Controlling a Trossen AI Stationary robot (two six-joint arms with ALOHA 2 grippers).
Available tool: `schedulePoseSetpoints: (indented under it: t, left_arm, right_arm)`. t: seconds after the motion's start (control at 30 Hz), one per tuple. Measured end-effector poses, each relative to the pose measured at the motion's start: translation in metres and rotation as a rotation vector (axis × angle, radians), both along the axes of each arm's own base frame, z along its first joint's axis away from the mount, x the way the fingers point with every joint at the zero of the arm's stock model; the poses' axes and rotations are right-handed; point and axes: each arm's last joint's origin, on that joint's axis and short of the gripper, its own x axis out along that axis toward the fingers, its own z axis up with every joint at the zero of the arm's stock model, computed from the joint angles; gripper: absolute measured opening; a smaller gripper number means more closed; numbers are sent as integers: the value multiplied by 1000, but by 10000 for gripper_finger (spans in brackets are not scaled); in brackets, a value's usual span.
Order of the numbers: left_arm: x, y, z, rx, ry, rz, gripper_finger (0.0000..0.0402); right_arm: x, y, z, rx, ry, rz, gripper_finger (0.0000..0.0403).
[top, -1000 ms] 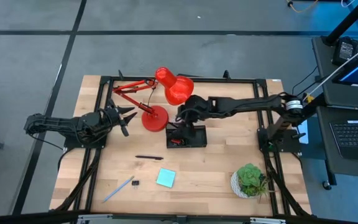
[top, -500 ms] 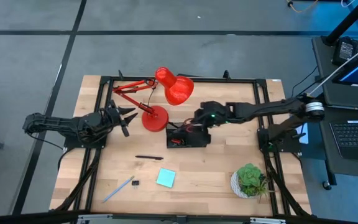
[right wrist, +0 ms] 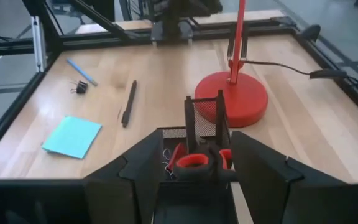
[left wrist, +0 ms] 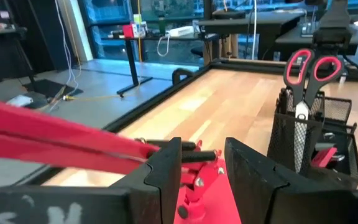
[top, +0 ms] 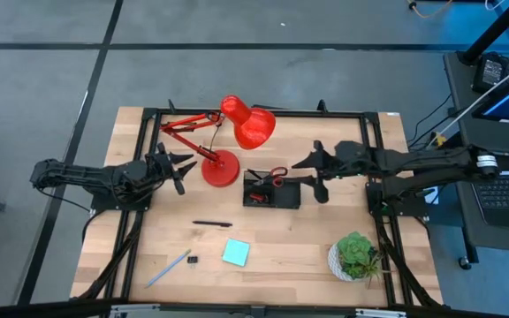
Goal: Pick and place office supplies into organizer
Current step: Put the black pen into the black desk organizer
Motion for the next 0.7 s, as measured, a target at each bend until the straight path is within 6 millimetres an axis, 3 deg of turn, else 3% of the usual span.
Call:
schedulePoseSetpoints:
  t: [0.47, 0.7]
  left_arm:
    - [2, -2, -2, -28, 13, -80, 118]
    - [3, -4, -3, -37, 18, -137, 118]
  right_arm:
    - [-50, 3, -66, 1, -134, -5, 191]
    - [-64, 4, -80, -71, -269, 10, 191]
